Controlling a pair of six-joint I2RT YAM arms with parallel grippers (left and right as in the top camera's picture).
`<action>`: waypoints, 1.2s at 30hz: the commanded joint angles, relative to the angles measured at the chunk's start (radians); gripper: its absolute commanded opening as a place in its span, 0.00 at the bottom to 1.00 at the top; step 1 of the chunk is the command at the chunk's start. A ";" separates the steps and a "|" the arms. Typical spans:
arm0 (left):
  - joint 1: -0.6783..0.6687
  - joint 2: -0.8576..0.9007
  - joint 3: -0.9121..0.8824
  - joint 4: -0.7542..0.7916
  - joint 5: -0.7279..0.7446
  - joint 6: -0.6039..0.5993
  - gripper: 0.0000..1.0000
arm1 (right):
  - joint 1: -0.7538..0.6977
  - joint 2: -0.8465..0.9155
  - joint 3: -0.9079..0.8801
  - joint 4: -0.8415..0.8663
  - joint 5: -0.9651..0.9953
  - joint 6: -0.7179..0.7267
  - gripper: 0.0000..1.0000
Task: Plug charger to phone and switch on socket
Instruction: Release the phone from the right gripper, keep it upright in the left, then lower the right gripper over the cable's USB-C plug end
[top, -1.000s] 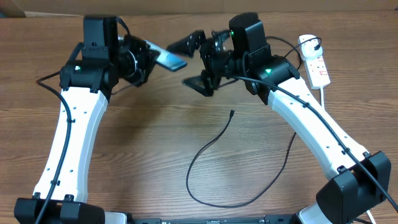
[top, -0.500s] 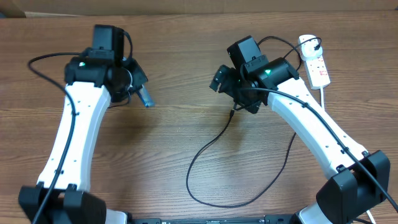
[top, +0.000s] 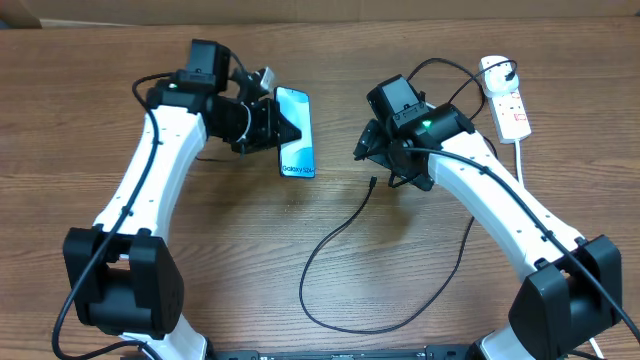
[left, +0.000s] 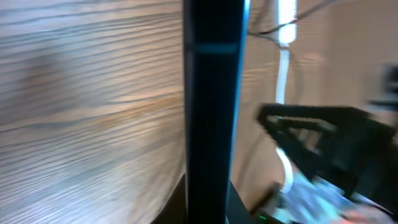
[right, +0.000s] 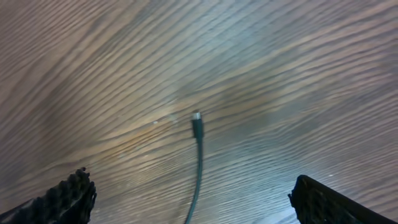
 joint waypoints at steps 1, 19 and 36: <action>0.069 0.000 -0.001 -0.015 0.180 0.037 0.04 | -0.047 0.000 -0.018 0.014 0.021 -0.064 1.00; 0.091 0.000 -0.001 -0.142 -0.012 0.005 0.04 | -0.054 0.035 -0.023 0.056 -0.049 -0.154 0.80; 0.092 0.000 -0.001 -0.158 -0.023 0.003 0.04 | -0.219 0.134 -0.071 0.080 -0.365 -0.293 0.68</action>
